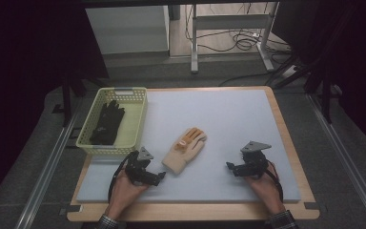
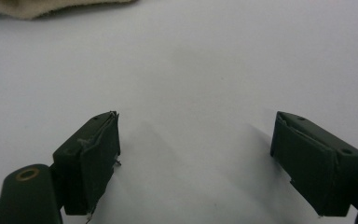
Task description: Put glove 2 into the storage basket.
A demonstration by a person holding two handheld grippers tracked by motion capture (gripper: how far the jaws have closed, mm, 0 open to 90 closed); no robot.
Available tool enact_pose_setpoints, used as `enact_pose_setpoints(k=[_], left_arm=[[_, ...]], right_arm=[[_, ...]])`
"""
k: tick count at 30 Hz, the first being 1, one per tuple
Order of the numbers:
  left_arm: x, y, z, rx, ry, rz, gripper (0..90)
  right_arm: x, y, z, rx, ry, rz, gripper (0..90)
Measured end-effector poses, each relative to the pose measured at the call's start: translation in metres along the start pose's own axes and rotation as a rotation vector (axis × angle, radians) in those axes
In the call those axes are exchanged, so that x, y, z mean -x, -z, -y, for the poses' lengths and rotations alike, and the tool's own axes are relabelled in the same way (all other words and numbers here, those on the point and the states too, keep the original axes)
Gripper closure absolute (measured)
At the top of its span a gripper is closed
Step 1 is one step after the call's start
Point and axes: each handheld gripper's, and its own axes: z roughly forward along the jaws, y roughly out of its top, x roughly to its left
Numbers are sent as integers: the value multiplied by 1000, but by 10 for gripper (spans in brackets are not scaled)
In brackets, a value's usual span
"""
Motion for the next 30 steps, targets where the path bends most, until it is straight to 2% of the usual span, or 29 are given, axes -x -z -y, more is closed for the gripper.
enact_pose_setpoints(k=[2, 4, 8, 15, 21, 24, 25, 30], left_arm=[[2, 1, -4, 11, 10, 36, 17], [5, 2, -9, 7, 4, 54, 8], [12, 1, -24, -8, -11, 70, 0], [17, 0, -59, -25, -31, 83, 0], [21, -21, -86, -79, -40, 77, 0], [23, -30, -94, -103, -44, 74, 0], [24, -41, -101, -127, -45, 74, 0], [24, -67, -111, -190, -38, 54, 0]], right_arm=[[0, 0, 0, 1, -1, 0, 155], [-1, 0, 0, 2, 0, 3, 155], [-2, 0, 0, 4, 5, 9, 155], [-2, 0, 0, 5, 6, 10, 155], [-2, 1, 0, 6, 7, 11, 155], [-2, 1, 0, 6, 8, 10, 155], [-2, 1, 0, 6, 8, 11, 155], [-2, 1, 1, 6, 10, 11, 155]])
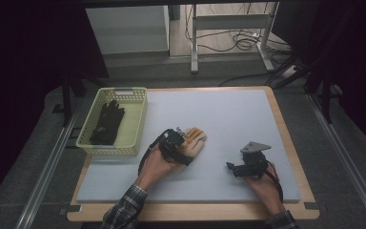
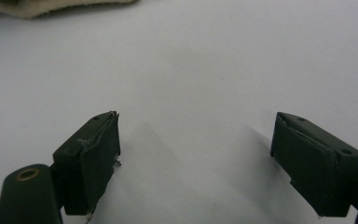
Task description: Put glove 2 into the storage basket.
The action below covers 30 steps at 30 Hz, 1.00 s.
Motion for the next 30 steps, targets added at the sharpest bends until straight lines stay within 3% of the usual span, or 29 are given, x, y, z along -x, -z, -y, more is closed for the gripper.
enact_pose_setpoints(k=[3, 5, 13, 16, 21, 26, 30], left_arm=[[0, -10, -4, -35, 3, -15, 13], [4, -8, -5, -43, -3, -25, 31], [7, 4, -3, -54, -10, -20, 429], [7, 6, -2, -50, -8, -16, 505], [4, 9, -3, -48, 1, 0, 540], [1, 19, -6, -34, 5, -9, 539], [-7, 38, -12, -18, 13, -25, 537]], right_arm=[[0, 0, 0, 0, 1, 1, 155], [0, 0, 0, 0, 1, 0, 155], [0, 0, 0, 1, 3, 2, 155], [0, 0, 0, 0, 2, 1, 155], [-1, 0, 0, 2, 5, 5, 155], [0, 0, 0, 0, 2, 2, 155], [-1, 0, 0, 2, 5, 5, 155]])
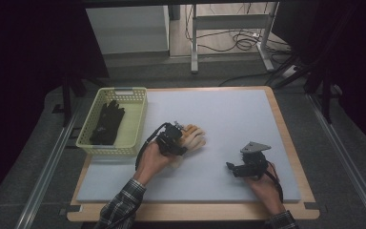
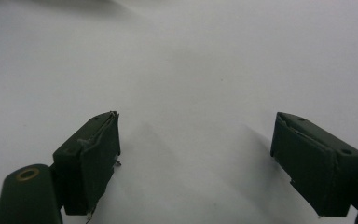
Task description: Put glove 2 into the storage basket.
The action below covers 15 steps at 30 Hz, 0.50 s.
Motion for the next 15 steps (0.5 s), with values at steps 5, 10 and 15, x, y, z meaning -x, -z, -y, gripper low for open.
enact_pose_setpoints(k=[5, 10, 15], left_arm=[[-10, 22, -7, 10, 15, -28, 532], [-24, 41, -11, 16, 39, -56, 530], [-40, 61, -14, 16, 62, -94, 530]], right_arm=[[0, 0, 0, 0, 1, -1, 155], [0, 0, 0, 1, 3, 0, 155], [0, 0, 0, 3, 2, 0, 155]])
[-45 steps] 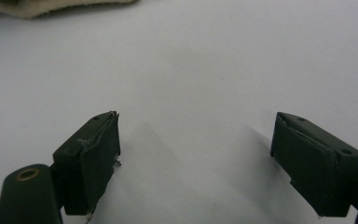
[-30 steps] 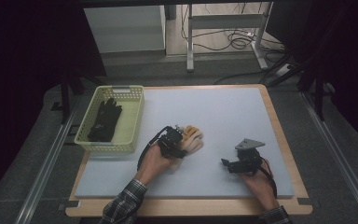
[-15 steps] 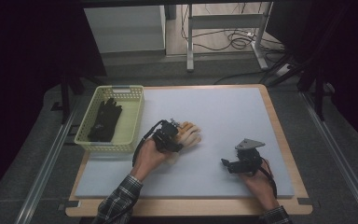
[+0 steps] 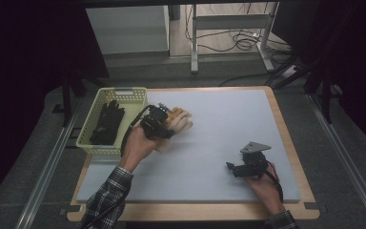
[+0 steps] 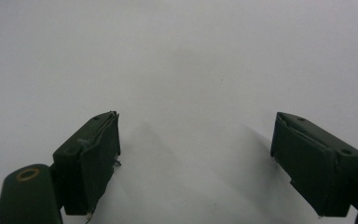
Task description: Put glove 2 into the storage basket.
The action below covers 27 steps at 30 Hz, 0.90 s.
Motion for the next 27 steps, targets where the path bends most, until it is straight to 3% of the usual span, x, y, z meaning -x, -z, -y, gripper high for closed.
enact_pose_setpoints(k=[10, 20, 27], left_arm=[[-42, 28, 2, 13, 83, -64, 529], [-88, 37, 18, 23, 178, -153, 526], [-111, 39, 28, 19, 226, -195, 523]], right_arm=[[0, 0, 0, 0, 0, 0, 155], [0, 0, 0, -1, -3, -3, 155], [1, 0, 0, -2, -4, -5, 155]])
